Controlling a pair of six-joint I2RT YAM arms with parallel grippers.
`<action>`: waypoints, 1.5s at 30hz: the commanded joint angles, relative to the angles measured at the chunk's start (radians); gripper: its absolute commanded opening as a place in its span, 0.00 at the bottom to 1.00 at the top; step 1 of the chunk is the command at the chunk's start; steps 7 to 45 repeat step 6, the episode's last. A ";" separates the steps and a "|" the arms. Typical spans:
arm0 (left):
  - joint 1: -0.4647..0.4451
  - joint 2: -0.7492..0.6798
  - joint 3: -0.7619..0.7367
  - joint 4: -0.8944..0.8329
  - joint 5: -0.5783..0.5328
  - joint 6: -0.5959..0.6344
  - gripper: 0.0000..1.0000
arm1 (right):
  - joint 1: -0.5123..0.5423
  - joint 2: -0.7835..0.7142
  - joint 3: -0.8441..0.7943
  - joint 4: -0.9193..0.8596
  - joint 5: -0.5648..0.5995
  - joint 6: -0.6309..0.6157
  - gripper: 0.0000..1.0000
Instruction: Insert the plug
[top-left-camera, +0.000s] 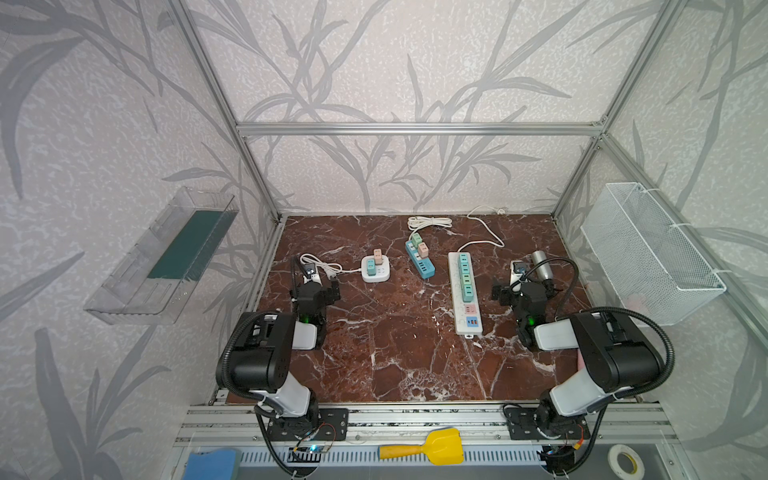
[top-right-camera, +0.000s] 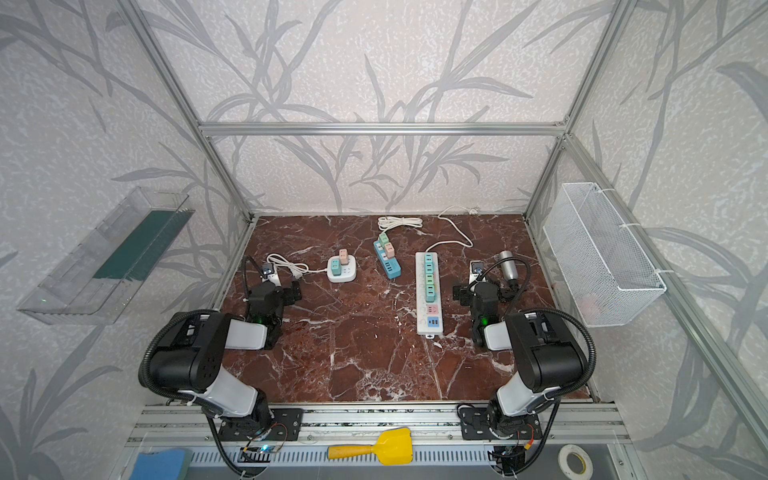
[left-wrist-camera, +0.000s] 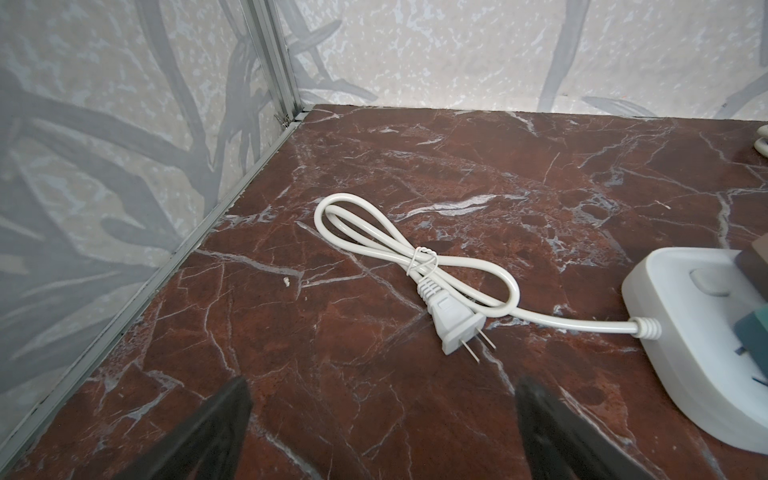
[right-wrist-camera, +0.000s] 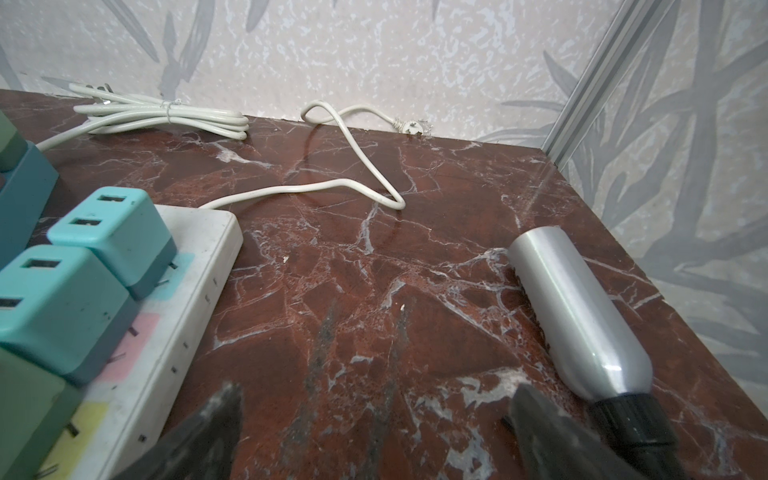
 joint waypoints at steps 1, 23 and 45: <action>0.005 -0.022 0.017 0.002 0.008 -0.008 0.99 | -0.002 -0.014 0.001 0.010 0.016 0.004 0.99; 0.006 -0.022 0.017 0.002 0.007 -0.005 0.99 | -0.001 -0.014 0.002 0.010 0.015 0.005 0.99; 0.006 -0.022 0.017 0.002 0.007 -0.005 0.99 | -0.001 -0.014 0.002 0.010 0.015 0.005 0.99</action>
